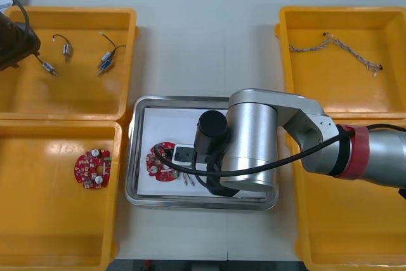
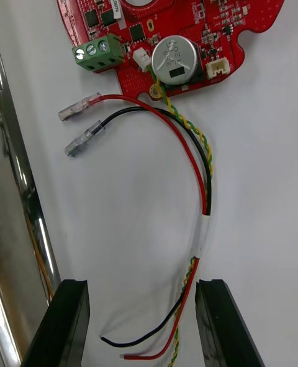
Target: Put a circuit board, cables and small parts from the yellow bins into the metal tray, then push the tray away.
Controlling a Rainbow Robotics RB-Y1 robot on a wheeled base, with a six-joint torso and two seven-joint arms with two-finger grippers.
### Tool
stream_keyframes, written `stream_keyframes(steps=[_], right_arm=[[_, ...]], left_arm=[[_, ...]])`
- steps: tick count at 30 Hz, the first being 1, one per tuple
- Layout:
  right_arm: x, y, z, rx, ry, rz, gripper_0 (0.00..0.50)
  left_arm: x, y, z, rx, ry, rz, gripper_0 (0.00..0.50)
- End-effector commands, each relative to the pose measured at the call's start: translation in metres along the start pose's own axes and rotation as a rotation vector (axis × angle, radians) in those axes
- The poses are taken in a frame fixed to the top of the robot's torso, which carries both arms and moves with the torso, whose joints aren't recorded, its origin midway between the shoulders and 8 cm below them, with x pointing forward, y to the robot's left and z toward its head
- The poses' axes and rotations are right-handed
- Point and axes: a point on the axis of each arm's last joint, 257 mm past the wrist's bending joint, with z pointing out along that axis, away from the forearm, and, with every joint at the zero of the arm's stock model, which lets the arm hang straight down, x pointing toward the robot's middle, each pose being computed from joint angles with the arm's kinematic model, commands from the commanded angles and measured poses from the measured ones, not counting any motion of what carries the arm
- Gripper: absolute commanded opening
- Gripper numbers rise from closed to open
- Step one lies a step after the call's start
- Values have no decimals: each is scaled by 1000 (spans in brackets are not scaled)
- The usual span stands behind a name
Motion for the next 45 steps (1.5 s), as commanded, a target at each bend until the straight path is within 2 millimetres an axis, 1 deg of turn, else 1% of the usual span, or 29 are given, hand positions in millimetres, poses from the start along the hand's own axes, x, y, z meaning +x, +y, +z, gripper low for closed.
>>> stream_keyframes(steps=[1, 5, 6, 8, 9, 12, 15, 17, 18, 20, 24, 26, 29, 34, 38, 45], right_arm=[[4, -10, -25, 22, -7, 56, 500], [7, -22, -51, 30, 1, 103, 500], [8, -26, -57, 30, 4, 129, 500], [10, -29, -63, 28, 5, 171, 500], [13, -33, -69, 28, 9, 213, 500], [19, -37, -78, 35, 22, 288, 500], [28, -43, -90, 47, 38, 384, 500], [34, -46, -99, 40, 41, 455, 500], [35, -47, -100, 39, 42, 467, 500], [44, -49, -113, 20, 40, 568, 500], [53, -53, -129, -3, 1, 710, 500], [65, -57, -139, -12, -20, 809, 500], [79, -60, -148, -11, -44, 915, 500], [111, -70, -165, 36, -88, 1108, 500], [132, -74, -173, 59, -100, 1247, 500], [162, -85, -186, 100, -135, 1467, 500]], left_arm=[[-13, -38, -9, 64, -27, -16, 500], [-4, -44, -3, 59, -10, -22, 500], [-4, -43, -2, 56, -10, -23, 500], [-5, -41, -1, 47, -14, -24, 500], [-5, -41, 0, 41, -12, -24, 500], [-7, -37, 6, 32, -13, -27, 500], [-9, -37, 13, 23, -26, -20, 500], [-10, -39, 14, 20, -32, -18, 500], [-9, -39, 14, 20, -30, -20, 500], [-9, -39, 15, 12, -28, -22, 500], [-8, -41, 16, 12, -28, -21, 500], [-8, -42, 16, 11, -29, -21, 500], [-6, -43, 17, 8, -32, -21, 500], [-1, -44, 21, -10, -38, -6, 500], [5, -46, 24, -9, -26, -1, 500], [18, -43, 33, -19, 3, 0, 500]])
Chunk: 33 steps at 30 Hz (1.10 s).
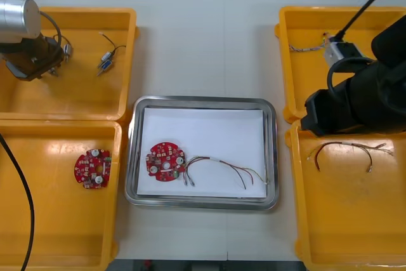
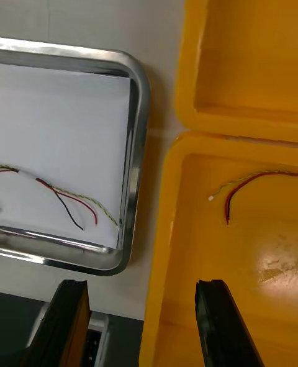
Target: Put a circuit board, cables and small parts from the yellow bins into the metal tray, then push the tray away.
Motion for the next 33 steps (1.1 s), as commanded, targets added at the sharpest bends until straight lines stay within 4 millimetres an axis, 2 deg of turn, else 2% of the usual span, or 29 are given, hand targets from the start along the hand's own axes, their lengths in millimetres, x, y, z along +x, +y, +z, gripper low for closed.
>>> stream_keyframes(steps=[1, 4, 5, 6, 7, 8, 9, 10, 17, 20, 26, 27, 28, 33], right_arm=[[-7, -32, -18, 43, -59, 137, 500], [-11, -46, -20, 56, -82, 210, 500], [-14, -54, -22, 65, -100, 241, 500], [-14, -54, -22, 65, -100, 241, 500], [-19, -67, -24, 84, -127, 281, 500], [-21, -73, -24, 95, -138, 299, 500], [-23, -77, -25, 101, -144, 307, 500], [-27, -84, -26, 112, -154, 324, 500], [-46, -116, -22, 161, -155, 396, 500], [-56, -129, -21, 183, -145, 359, 500], [-82, -153, -19, 204, -132, 306, 500], [-82, -153, -19, 204, -132, 306, 500], [-93, -158, -18, 197, -142, 289, 500], [-123, -171, -7, 203, -172, 226, 500]], left_arm=[[-10, -27, -13, 53, -20, 52, 500], [-8, -24, -11, 50, -15, 56, 500], [-8, -24, -11, 49, -14, 58, 439], [-8, -24, -11, 49, -14, 58, 439], [-7, -23, -11, 47, -12, 59, 227], [-6, -22, -10, 47, -7, 56, 142], [-6, -22, -11, 46, -4, 53, 88], [-6, -22, -11, 48, -4, 51, 0], [-7, -22, -12, 52, -2, 60, 0], [-12, -20, -19, 53, -1, 87, 0], [-8, -12, -55, 50, 85, 202, 0], [-8, -12, -55, 50, 85, 202, 0], [-6, -9, -69, 41, 106, 225, 0], [5, 0, -109, -9, 156, 282, 0]])
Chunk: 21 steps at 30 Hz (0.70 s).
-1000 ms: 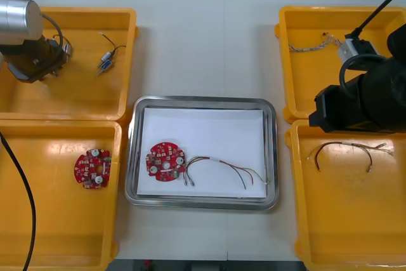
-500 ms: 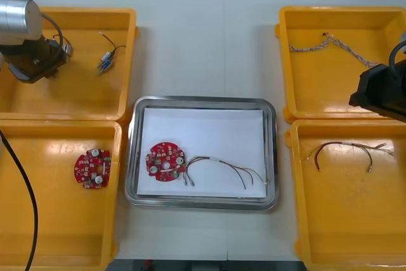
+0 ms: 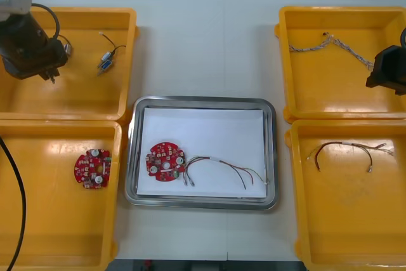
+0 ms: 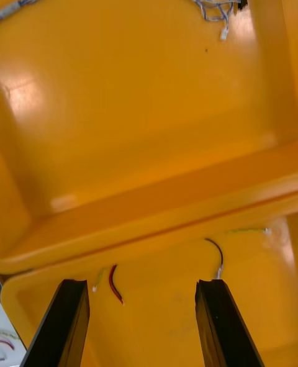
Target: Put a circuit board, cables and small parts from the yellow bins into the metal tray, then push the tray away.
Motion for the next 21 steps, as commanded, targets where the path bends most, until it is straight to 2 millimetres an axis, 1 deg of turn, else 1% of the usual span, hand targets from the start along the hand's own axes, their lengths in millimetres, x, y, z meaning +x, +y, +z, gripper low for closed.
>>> stream_keyframes(steps=[1, 4, 7, 10, 11, 13, 16, 17, 18, 20, 21], right_arm=[[-51, -2, -9, 23, -108, -117, 500], [-68, -1, 3, 36, -144, -138, 500], [-84, 1, 12, 41, -186, -139, 500], [-102, 2, 26, 45, -237, -144, 500], [-105, 2, 28, 46, -245, -145, 500], [-114, 2, 34, 51, -272, -148, 500], [-129, -2, 46, 71, -313, -158, 500], [-132, -2, 46, 73, -323, -159, 500], [-136, -4, 50, 79, -335, -162, 500], [-142, -5, 53, 86, -353, -172, 500], [-145, -6, 55, 89, -366, -179, 500]], left_arm=[[-19, 8, -66, -4, -48, 20, 0], [-8, 3, -82, 4, -24, 50, 0], [1, -5, -92, 27, -13, 75, 0], [5, -23, -104, 71, -55, 130, 0], [6, -26, -106, 76, -62, 143, 0], [12, -36, -107, 86, -78, 166, 0], [34, -59, -103, 97, -89, 197, 0], [37, -62, -102, 99, -89, 203, 0], [46, -72, -100, 102, -87, 217, 0], [57, -82, -97, 109, -77, 235, 0], [66, -90, -96, 120, -69, 247, 0]])
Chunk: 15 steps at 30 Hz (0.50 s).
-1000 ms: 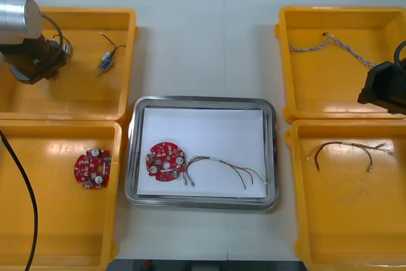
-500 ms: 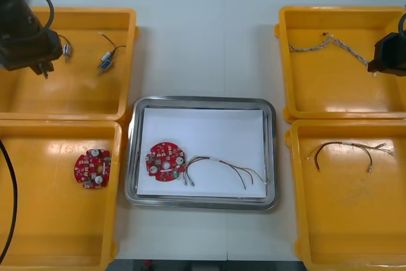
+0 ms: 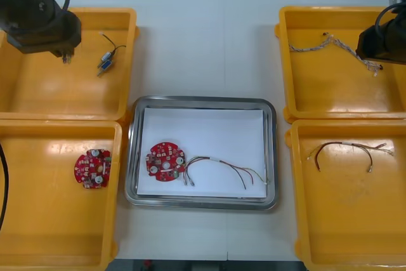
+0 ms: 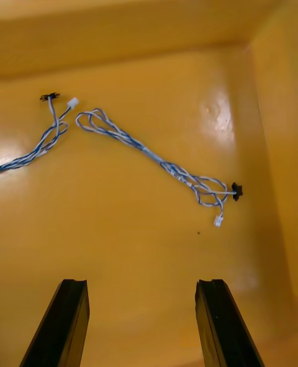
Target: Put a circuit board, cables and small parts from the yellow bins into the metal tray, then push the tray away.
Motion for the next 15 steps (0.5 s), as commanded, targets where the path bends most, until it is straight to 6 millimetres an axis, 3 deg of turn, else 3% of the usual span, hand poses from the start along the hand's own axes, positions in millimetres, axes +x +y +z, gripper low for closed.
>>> stream_keyframes(steps=[1, 15], right_arm=[[-38, -10, -5, 36, -97, -56, 500], [-58, -27, 18, 29, -185, -72, 500]], left_arm=[[27, -40, 5, 28, 21, -46, 0], [116, -110, -3, 173, 14, -30, 0]])
